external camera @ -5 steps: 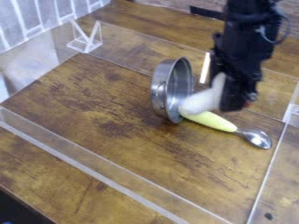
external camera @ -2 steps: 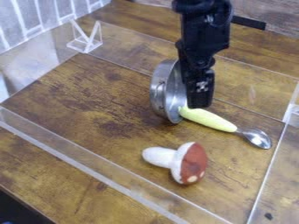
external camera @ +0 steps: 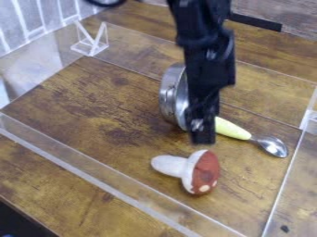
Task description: Put the mushroom in the silver pot
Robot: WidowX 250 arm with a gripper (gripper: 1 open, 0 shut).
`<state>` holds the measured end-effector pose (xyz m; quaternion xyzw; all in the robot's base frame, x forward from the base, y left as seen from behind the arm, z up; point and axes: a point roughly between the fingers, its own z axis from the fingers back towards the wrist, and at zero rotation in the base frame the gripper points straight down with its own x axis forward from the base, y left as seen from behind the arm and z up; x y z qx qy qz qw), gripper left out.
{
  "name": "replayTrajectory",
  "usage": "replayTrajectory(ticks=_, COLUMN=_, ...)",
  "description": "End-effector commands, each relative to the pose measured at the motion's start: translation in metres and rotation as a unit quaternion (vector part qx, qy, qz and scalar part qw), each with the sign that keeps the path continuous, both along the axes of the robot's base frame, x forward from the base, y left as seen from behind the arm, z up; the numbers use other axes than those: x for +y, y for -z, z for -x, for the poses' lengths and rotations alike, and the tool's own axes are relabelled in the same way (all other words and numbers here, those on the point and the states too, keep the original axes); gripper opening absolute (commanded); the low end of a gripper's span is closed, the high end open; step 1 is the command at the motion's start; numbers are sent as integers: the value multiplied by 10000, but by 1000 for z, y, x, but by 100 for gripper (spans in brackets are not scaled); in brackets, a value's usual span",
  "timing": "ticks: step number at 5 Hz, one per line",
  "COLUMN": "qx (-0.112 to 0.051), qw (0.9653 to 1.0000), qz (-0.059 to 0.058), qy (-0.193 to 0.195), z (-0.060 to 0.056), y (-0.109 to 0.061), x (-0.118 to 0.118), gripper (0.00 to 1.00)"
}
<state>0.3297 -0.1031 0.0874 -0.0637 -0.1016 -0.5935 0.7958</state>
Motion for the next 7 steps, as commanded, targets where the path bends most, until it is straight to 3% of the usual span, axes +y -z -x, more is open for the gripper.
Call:
replayTrajectory(ticks=1, qx=-417, qw=9978, qz=196, qy=482, z=0, y=-5, x=3, gripper=100)
replayTrajectory(ticks=3, qx=-378, qw=9931, qz=410, qy=1036, z=2, y=5, x=13, gripper=100)
replayTrajectory(ticks=5, qx=-314, qw=9928, qz=584, qy=994, z=10, y=40, x=-20, gripper=100)
replayTrajectory(ticks=6, qx=-296, qw=9924, qz=611, qy=1030, z=11, y=39, x=-17, gripper=0)
replayTrajectory(ticks=7, qx=-245, qw=9921, qz=648, qy=1044, z=14, y=29, x=-14, gripper=0)
